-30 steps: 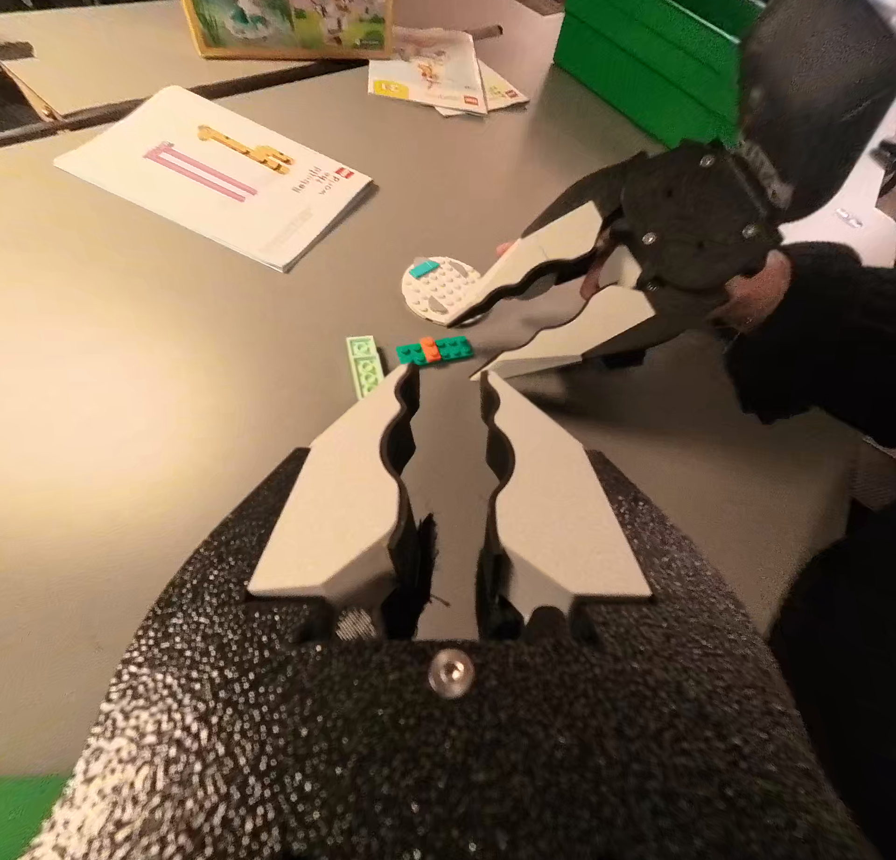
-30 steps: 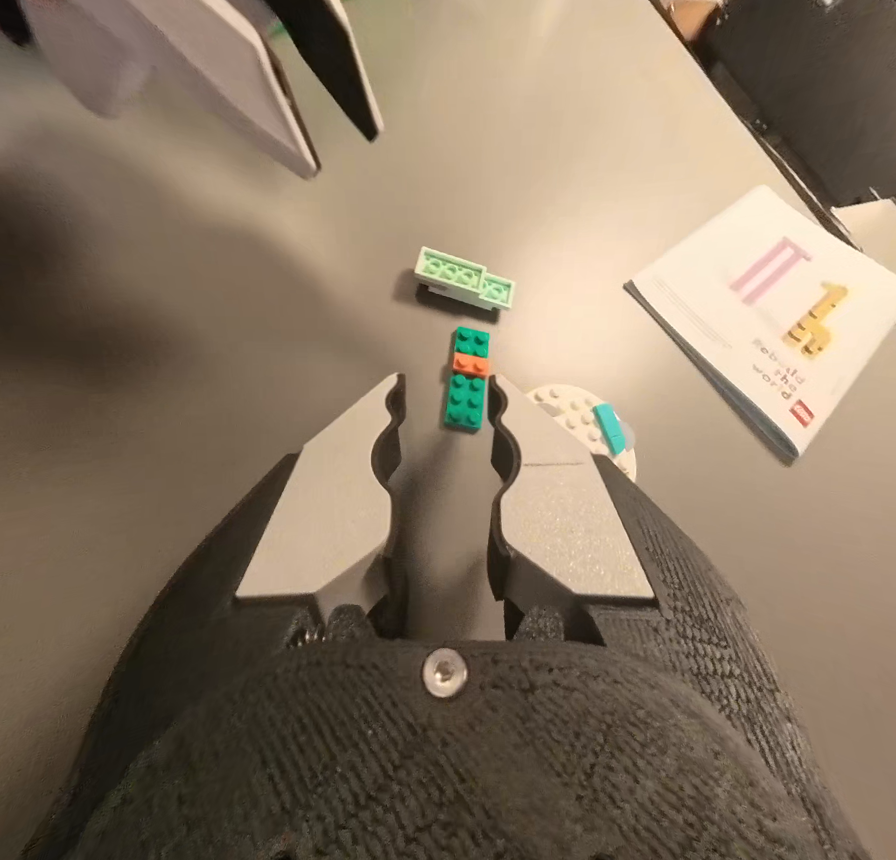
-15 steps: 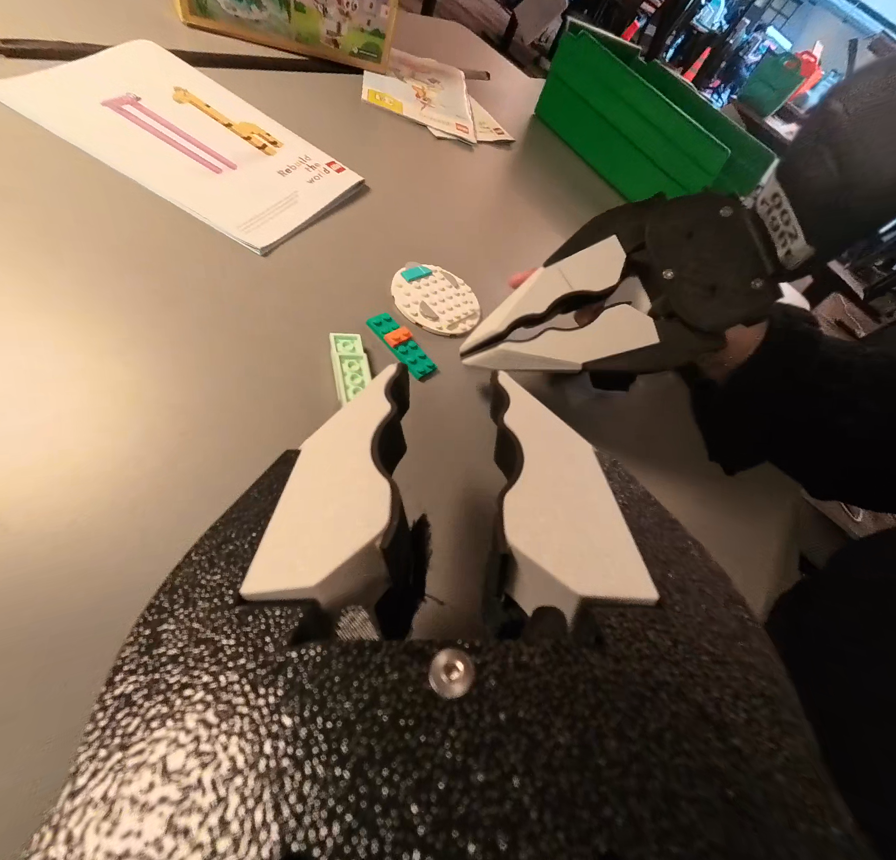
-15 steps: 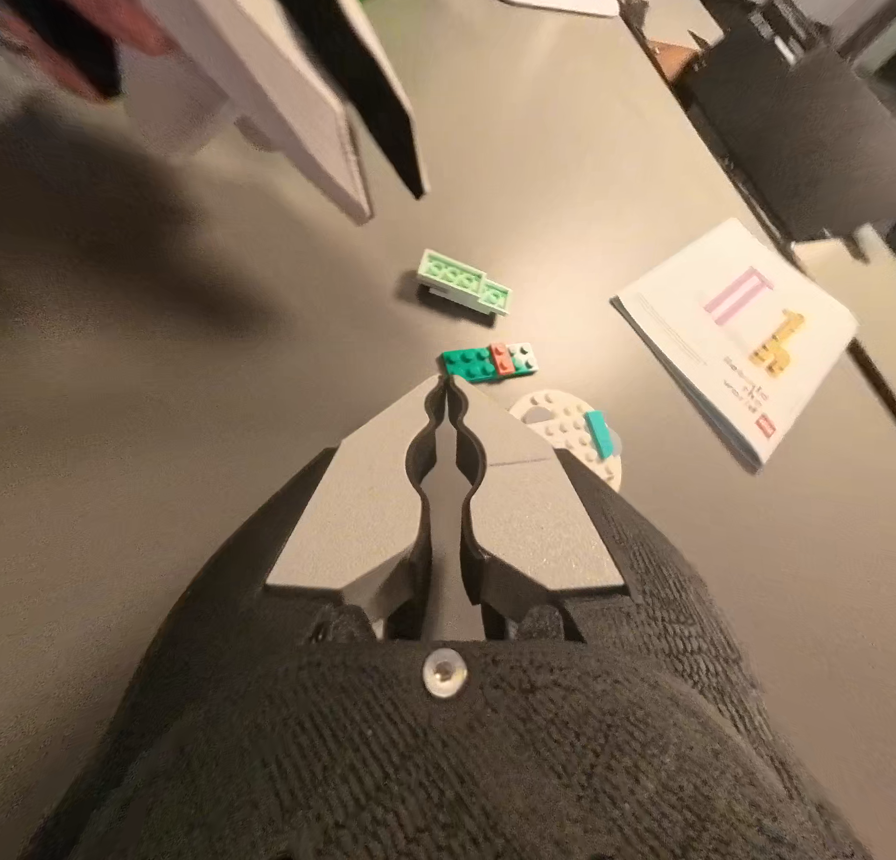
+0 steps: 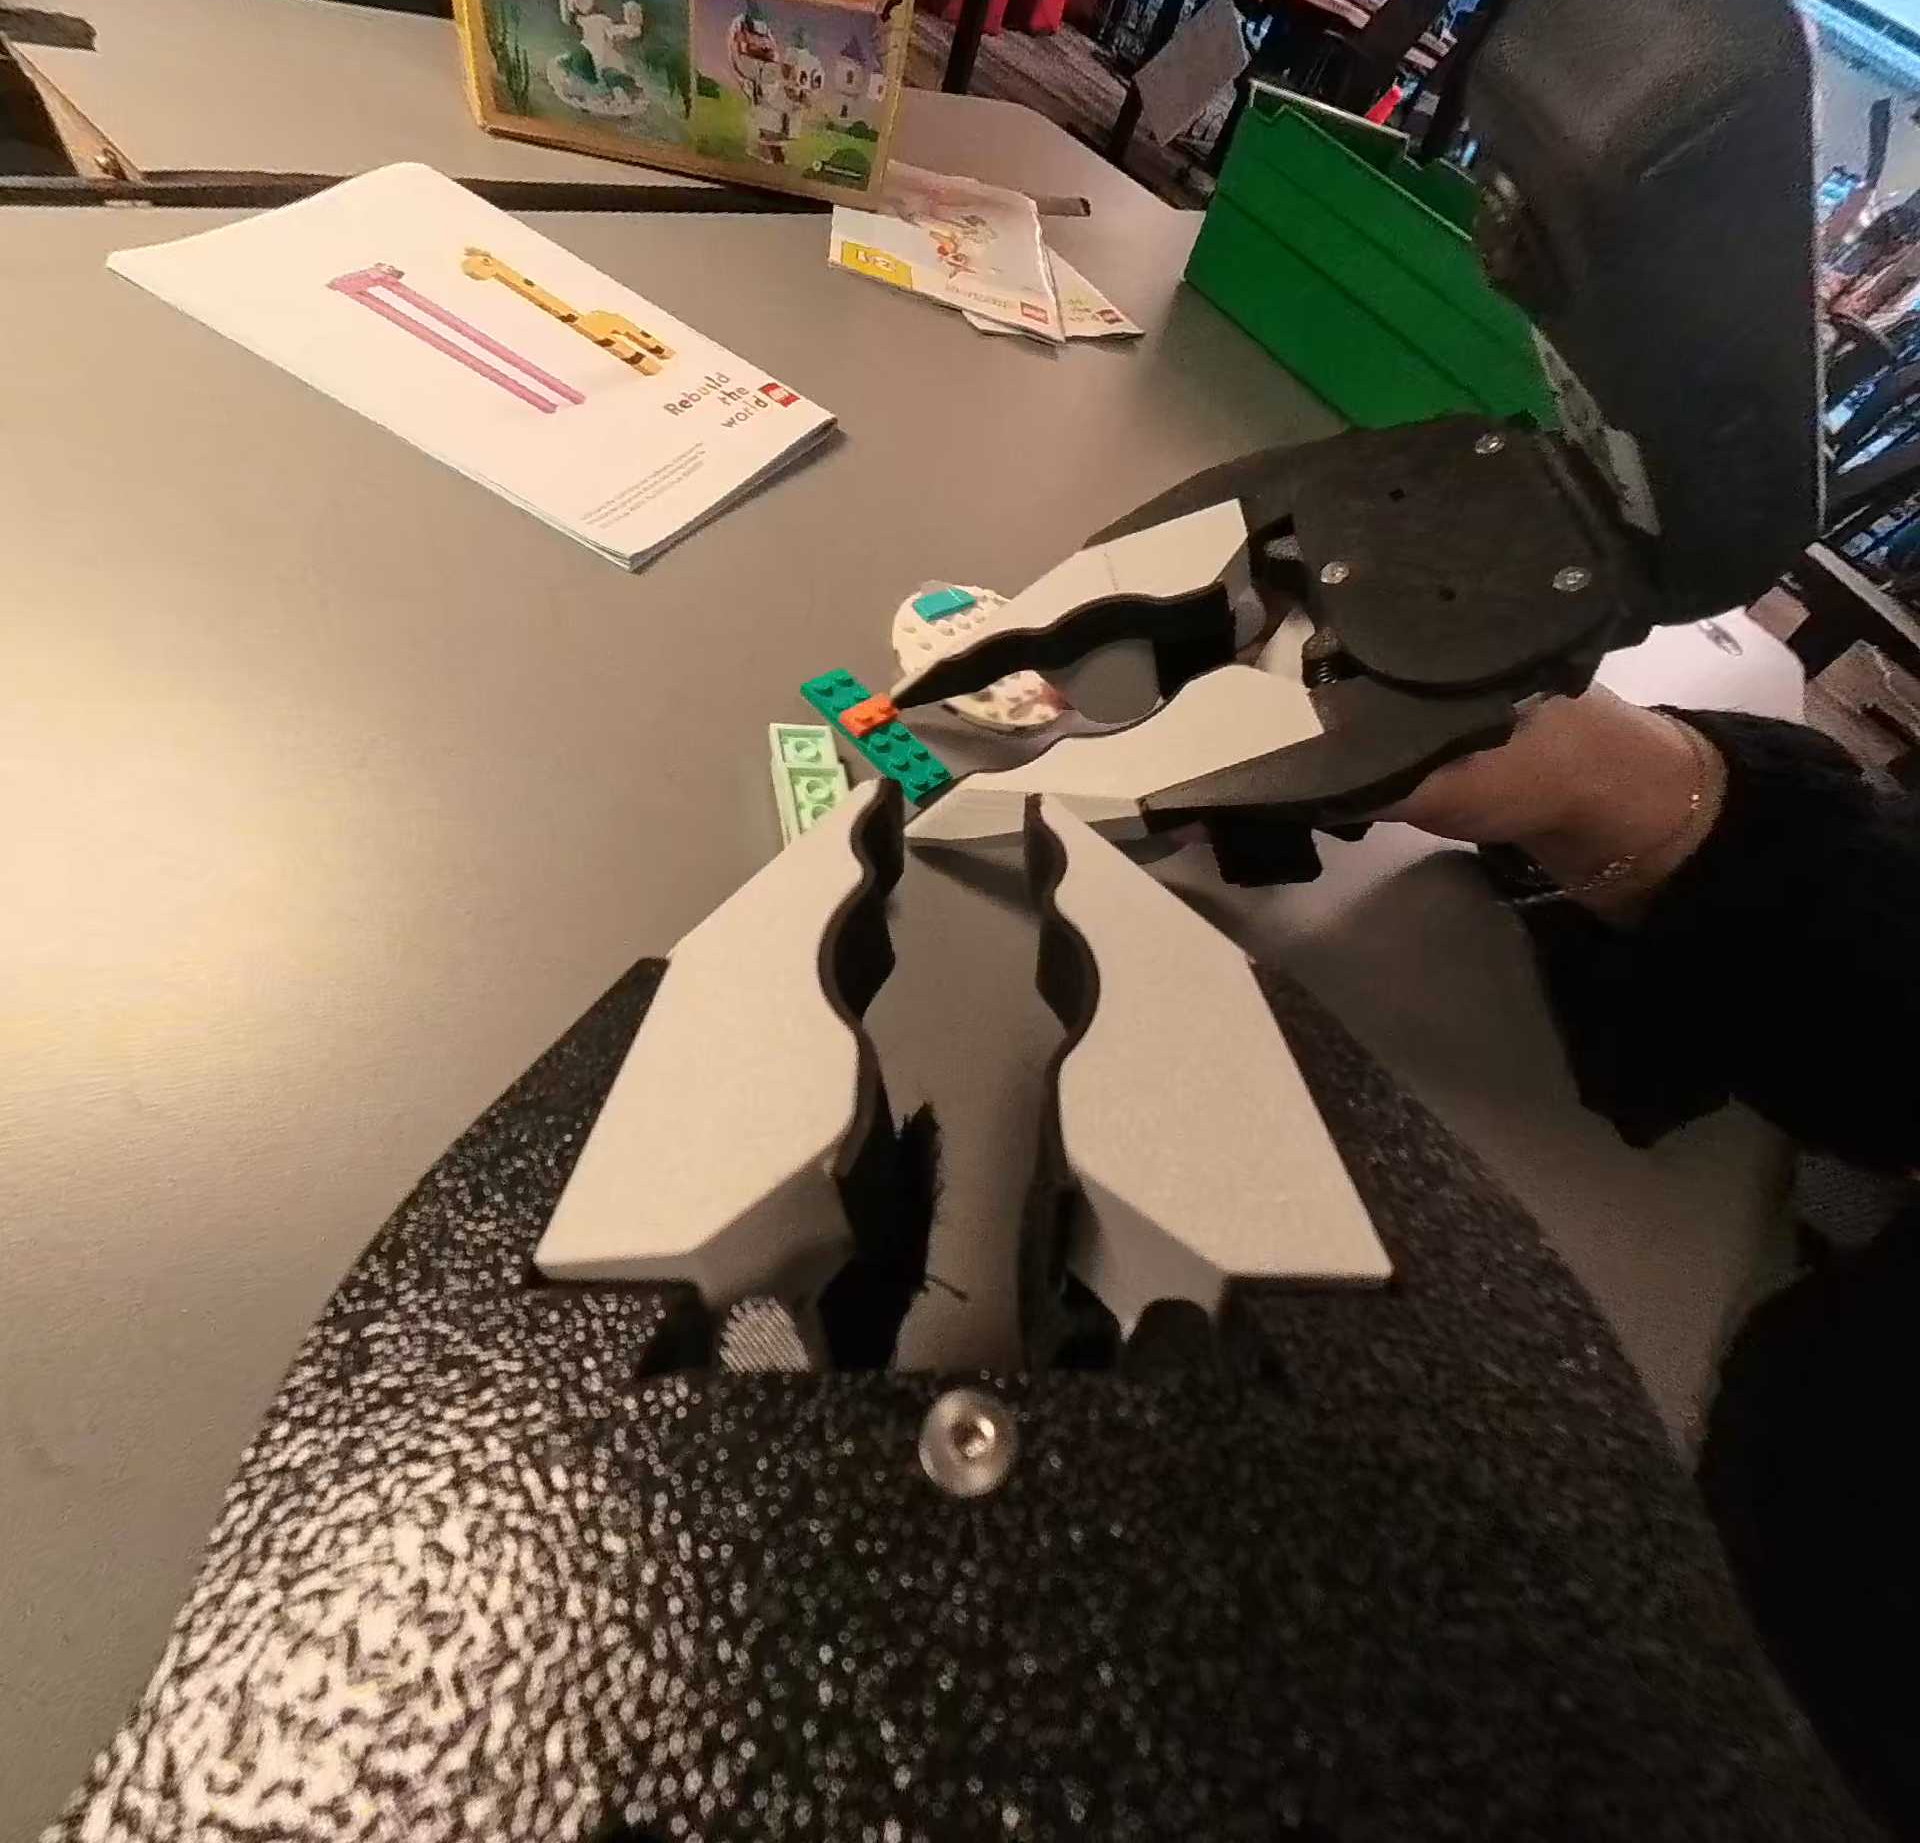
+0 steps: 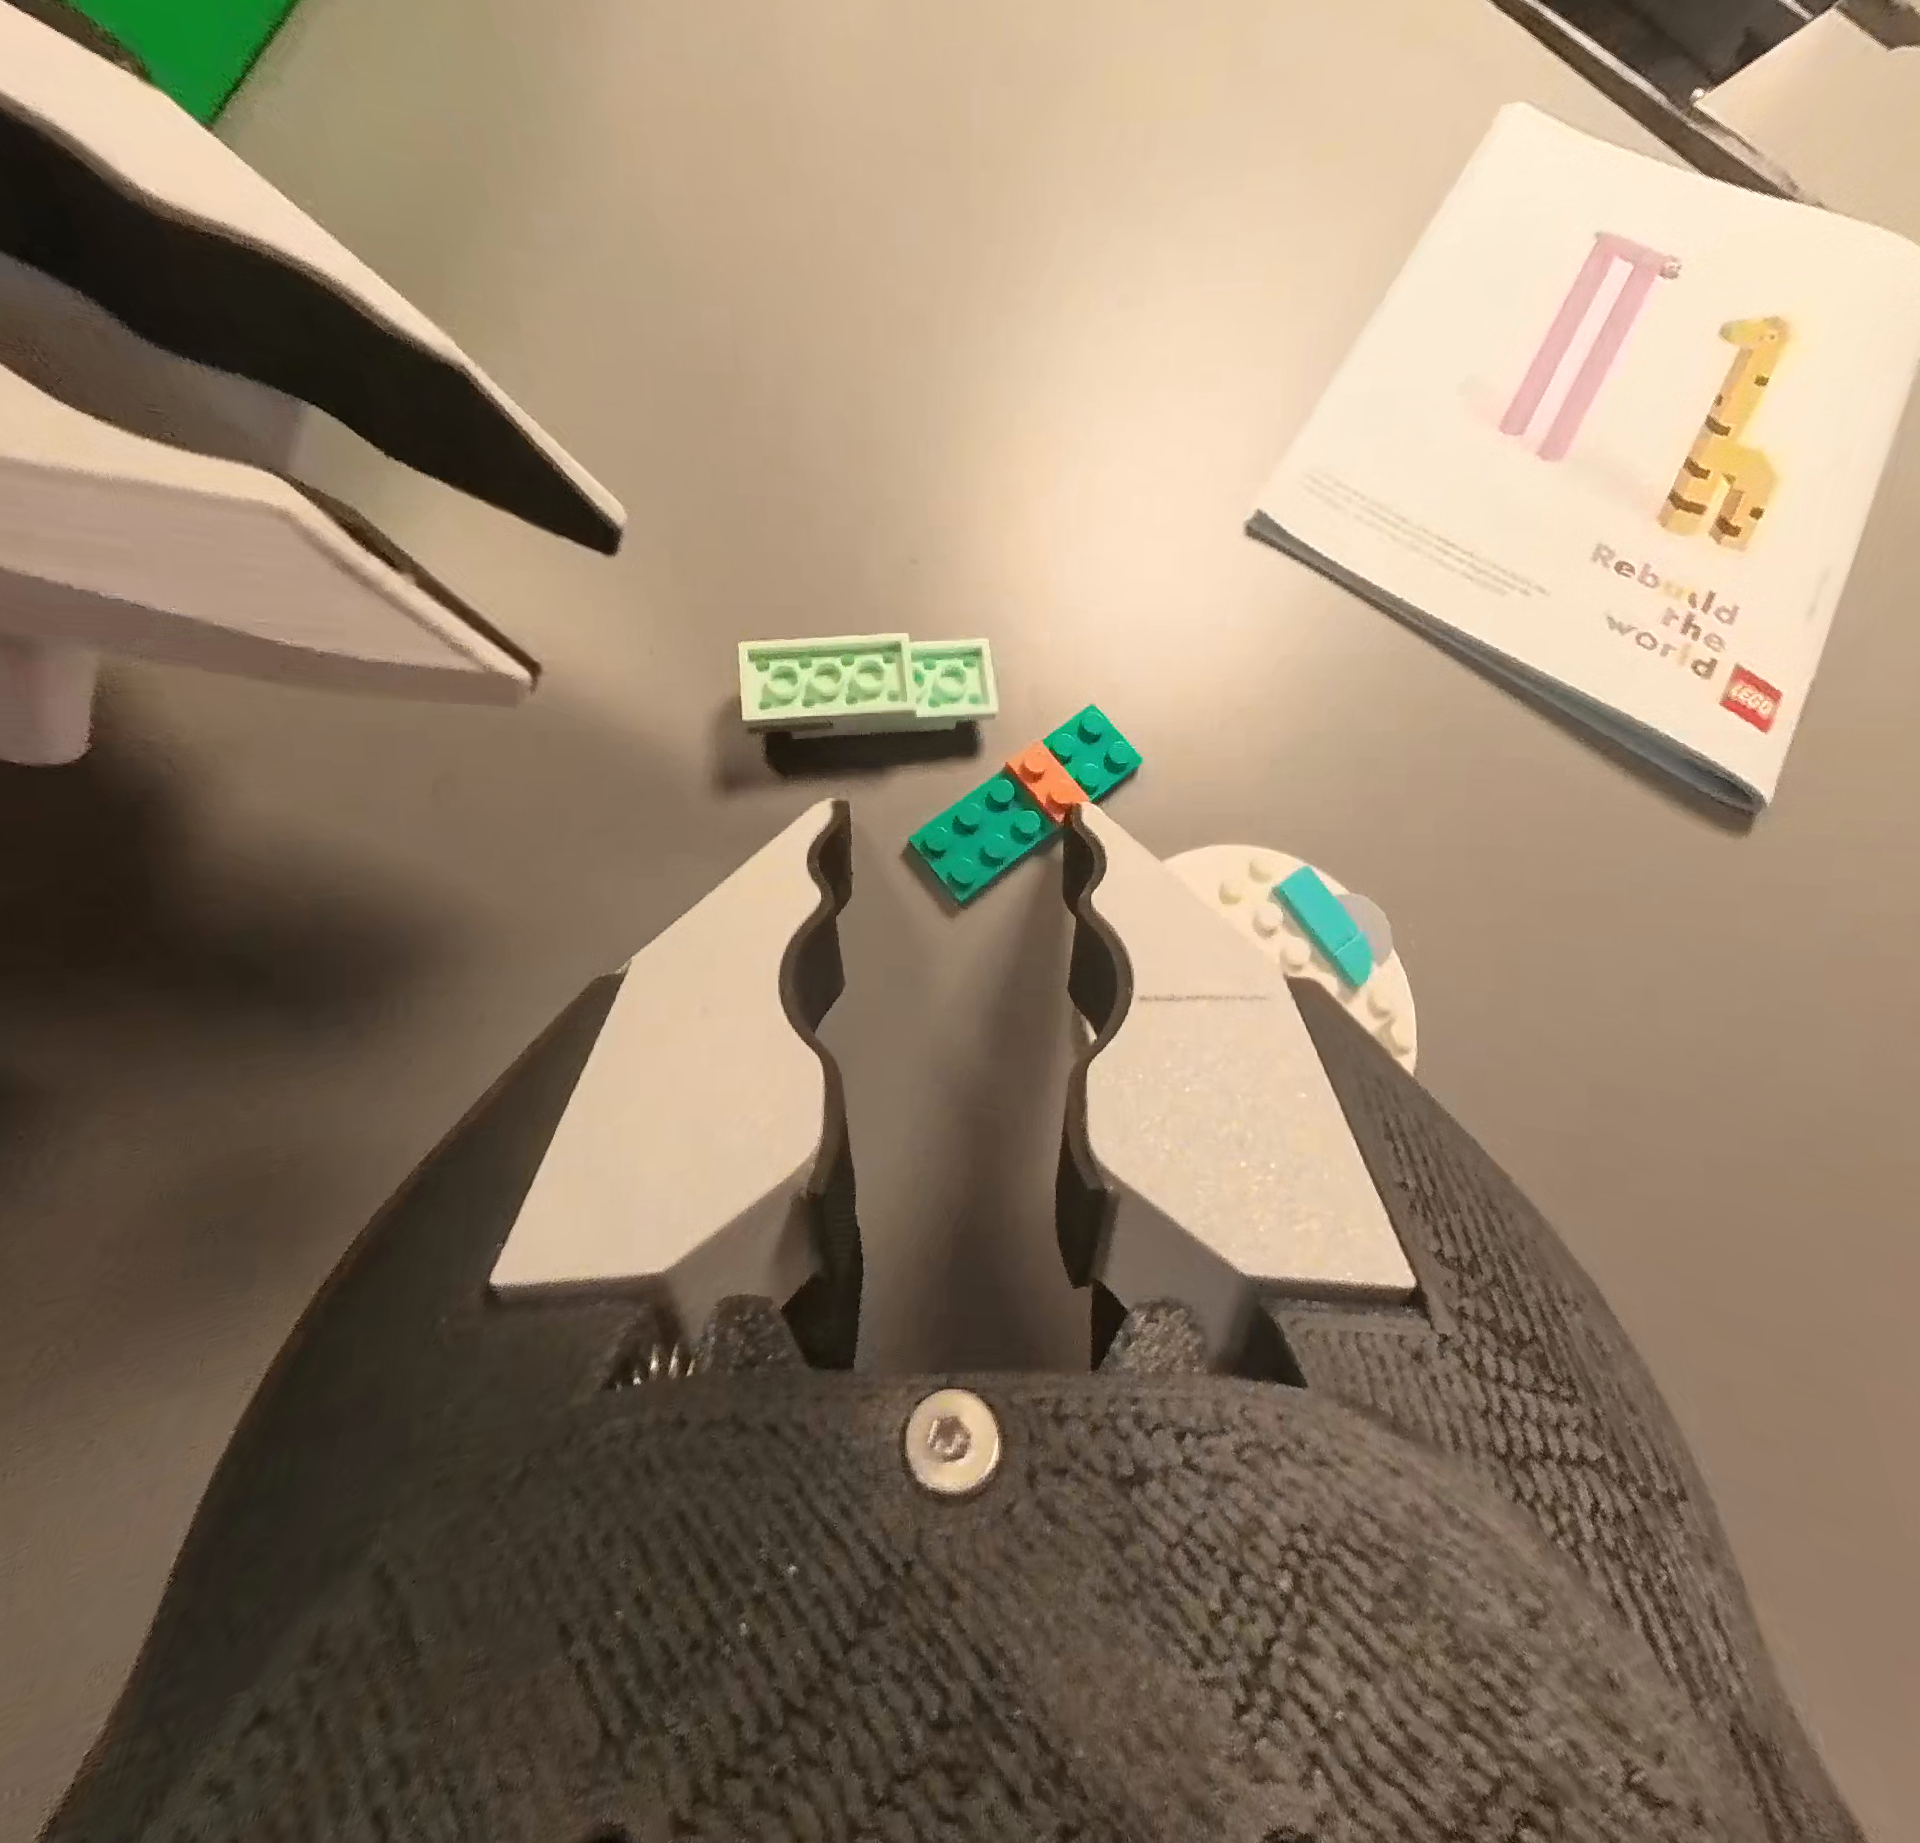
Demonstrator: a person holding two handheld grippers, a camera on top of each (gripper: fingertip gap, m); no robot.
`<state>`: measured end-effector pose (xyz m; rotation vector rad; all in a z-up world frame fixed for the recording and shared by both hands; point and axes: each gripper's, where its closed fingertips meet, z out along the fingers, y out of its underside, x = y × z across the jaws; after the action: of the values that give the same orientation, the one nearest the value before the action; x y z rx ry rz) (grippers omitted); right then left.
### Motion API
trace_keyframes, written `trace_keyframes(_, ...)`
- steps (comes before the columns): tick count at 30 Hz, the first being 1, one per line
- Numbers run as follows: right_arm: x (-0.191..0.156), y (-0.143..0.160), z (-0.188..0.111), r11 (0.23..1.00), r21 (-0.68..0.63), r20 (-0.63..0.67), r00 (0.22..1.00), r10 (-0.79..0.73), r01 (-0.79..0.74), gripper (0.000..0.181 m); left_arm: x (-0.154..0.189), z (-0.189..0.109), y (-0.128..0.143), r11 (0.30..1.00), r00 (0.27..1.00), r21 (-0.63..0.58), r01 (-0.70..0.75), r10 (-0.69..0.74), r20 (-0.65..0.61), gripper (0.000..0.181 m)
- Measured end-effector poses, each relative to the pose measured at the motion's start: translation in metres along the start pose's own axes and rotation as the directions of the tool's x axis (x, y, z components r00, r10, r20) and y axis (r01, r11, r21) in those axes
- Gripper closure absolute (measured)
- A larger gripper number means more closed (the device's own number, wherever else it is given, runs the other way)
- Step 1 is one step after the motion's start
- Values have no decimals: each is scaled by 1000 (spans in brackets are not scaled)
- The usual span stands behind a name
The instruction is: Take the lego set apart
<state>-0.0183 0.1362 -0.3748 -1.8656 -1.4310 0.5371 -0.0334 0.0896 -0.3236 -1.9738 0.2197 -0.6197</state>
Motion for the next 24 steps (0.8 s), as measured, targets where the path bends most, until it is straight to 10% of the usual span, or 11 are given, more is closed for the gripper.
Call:
trace_keyframes(16, -4, -5, 10, 996, -38, 24, 996, 80, -79, 143, -8, -4, 3, 1000, 1000, -1, 1, -1, 14, 162)
trace_keyframes(24, -3, -3, 8, 997, -38, 14, 998, -68, 68, 181, -14, -5, 2, 1000, 999, 10, -2, 2, 37, 162)
